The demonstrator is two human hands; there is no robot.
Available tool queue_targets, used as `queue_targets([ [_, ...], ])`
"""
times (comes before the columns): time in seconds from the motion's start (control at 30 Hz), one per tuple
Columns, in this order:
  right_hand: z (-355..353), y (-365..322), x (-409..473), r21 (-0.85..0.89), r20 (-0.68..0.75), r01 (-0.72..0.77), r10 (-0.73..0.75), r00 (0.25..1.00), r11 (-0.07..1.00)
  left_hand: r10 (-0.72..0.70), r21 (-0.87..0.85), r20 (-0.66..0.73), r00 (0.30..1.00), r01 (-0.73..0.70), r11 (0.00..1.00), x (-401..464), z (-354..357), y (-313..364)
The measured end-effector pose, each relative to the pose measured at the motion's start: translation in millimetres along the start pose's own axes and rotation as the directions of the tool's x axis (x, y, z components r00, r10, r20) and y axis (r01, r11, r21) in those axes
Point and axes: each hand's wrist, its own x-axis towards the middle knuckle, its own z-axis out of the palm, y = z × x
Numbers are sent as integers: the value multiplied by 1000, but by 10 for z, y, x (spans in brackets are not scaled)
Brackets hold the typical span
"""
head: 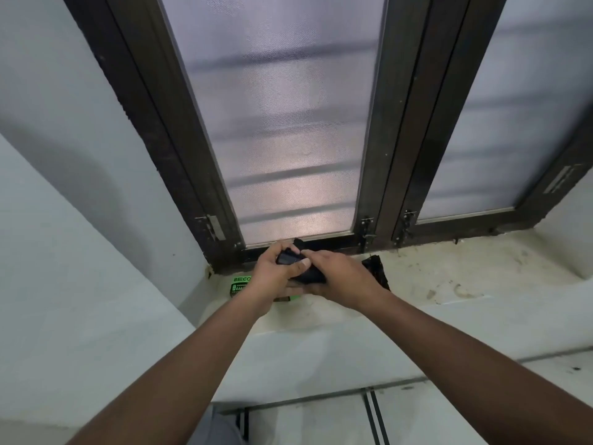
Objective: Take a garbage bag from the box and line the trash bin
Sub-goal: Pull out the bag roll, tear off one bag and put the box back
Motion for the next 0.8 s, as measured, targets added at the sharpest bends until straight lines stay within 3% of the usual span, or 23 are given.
queue_targets([
  [0.13,58,9,-19,164,-22,-119,125,992,979,-62,41,-108,992,67,997,146,-147,81],
  [0.2,73,7,-25,283,5,-211,219,976,935,4,245,-204,979,47,969,242,-264,46],
  [0.27,82,-4,-28,356,39,-287,292,956,889,147,605,-170,974,-15,796,339,-378,-54],
  [0.33,86,-19,-29,421,81,-347,347,934,838,164,853,-10,986,-77,516,442,-437,-166],
  [0.43,115,8,-27,551,122,-410,416,901,727,26,968,124,992,-127,217,545,-402,-256],
  [0.6,109,110,-57,663,166,-454,475,864,595,-45,993,115,992,-116,-20,665,-268,-330],
  [0.7,66,146,-82,665,178,-460,472,863,589,34,998,63,997,-63,-8,659,-200,-357],
  [0.8,-3,156,-47,637,214,-474,451,866,608,148,984,-2,989,-24,174,567,-204,-276],
])
